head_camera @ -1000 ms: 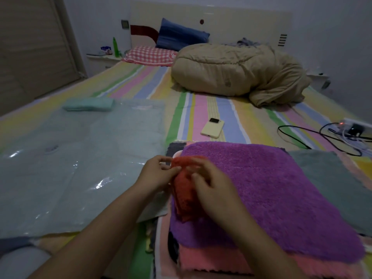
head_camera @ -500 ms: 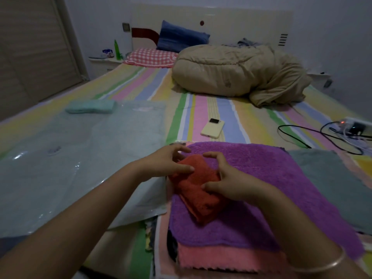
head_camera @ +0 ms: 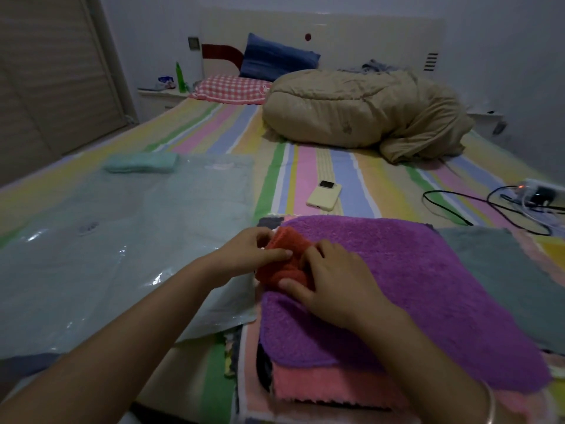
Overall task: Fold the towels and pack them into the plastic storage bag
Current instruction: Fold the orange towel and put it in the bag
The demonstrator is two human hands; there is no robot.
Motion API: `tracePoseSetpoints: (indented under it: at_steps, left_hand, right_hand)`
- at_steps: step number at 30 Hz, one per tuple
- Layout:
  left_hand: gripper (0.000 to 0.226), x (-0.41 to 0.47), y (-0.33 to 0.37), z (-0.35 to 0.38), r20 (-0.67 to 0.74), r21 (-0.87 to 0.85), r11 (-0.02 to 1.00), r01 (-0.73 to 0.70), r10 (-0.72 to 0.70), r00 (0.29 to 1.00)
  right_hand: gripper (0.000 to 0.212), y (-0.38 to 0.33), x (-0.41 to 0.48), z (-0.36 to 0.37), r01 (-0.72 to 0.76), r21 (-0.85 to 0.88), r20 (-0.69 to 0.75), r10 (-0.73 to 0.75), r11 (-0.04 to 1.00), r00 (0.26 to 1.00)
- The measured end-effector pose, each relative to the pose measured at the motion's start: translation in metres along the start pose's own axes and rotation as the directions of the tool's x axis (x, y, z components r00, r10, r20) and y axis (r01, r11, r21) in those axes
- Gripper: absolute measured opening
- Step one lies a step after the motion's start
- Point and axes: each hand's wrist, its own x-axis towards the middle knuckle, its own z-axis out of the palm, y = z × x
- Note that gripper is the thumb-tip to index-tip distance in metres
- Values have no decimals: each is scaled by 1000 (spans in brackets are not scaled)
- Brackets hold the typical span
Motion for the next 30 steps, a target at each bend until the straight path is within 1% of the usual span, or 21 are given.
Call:
tracePoseSetpoints:
  at_steps: [2, 5, 7, 8, 11, 13, 14, 15, 16, 17, 18, 19, 20, 21, 23, 25, 28, 30]
  left_hand:
    - [28, -2, 1, 1, -38, -20, 1000, 3, -4, 999]
    - [36, -2, 2, -6, -70, -180, 980, 81, -95, 993]
    - [40, -6, 3, -16, -40, -278, 947, 162, -180, 983]
    - [41, -8, 3, -21, -16, -310, 932, 186, -200, 980]
    - [38, -19, 3, -45, 13, -351, 917, 192, -200, 980]
    - [39, -31, -3, -66, 21, -347, 919, 187, -192, 981]
    - [39, -39, -9, -77, 8, -315, 933, 171, -178, 984]
    - [37, -47, -17, -87, -24, -235, 963, 128, -137, 990]
    - [34, -57, -28, -98, -77, -83, 995, 63, -69, 995]
    - [35, -69, -40, -111, -117, 135, 991, -5, 21, 993]
    - [39, -81, -50, -122, -114, 366, 929, -57, 105, 988]
    - [48, -92, -59, -134, -74, 558, 825, -93, 162, 984]
    - [56, -102, -69, -143, -19, 693, 709, -127, 194, 981]
    - [61, -113, -77, -151, 40, 774, 612, -165, 212, 976]
    - [66, -130, -88, -163, 133, 852, 465, -241, 254, 958]
    - [61, -141, -98, -170, 179, 882, 368, -294, 315, 932]
    - [39, -150, -109, -178, 236, 897, 265, -354, 389, 890]
    - [29, -153, -113, -184, 229, 897, 253, -362, 433, 871]
  right_hand:
    - [80, -5, 2, 5, -21, -34, -28, 20, 999, 999]
    - [79, -14, 8, 13, -59, -37, -85, 56, 998, 995]
    - [71, -22, 14, 17, -67, -6, -144, 65, 998, 987]
    - [64, -27, 16, 18, -59, 20, -180, 62, 998, 982]
    - [49, -43, 26, 18, 8, 138, -267, 29, 990, 963]
    - [37, -53, 33, 17, 11, 237, -249, 50, 971, 967]
    - [30, -59, 35, 18, 1, 282, -231, 67, 959, 971]
    - [24, -62, 37, 19, -3, 315, -223, 77, 949, 972]
    - [21, -68, 39, 21, -3, 338, -219, 82, 941, 972]
    - [20, -76, 41, 24, -4, 361, -214, 87, 932, 973]
    - [20, -82, 43, 26, -12, 389, -204, 99, 921, 974]
    - [22, -89, 45, 28, -22, 420, -195, 114, 907, 974]
    - [24, -96, 47, 31, -34, 446, -188, 131, 894, 973]
    - [25, -103, 48, 33, -46, 465, -184, 147, 884, 972]
    - [24, -119, 50, 37, -58, 490, -184, 168, 870, 968]
    - [21, -138, 50, 39, -51, 511, -193, 172, 858, 966]
    - [16, -160, 48, 39, -11, 542, -222, 157, 840, 962]
    - [16, -171, 46, 37, 24, 569, -246, 142, 822, 959]
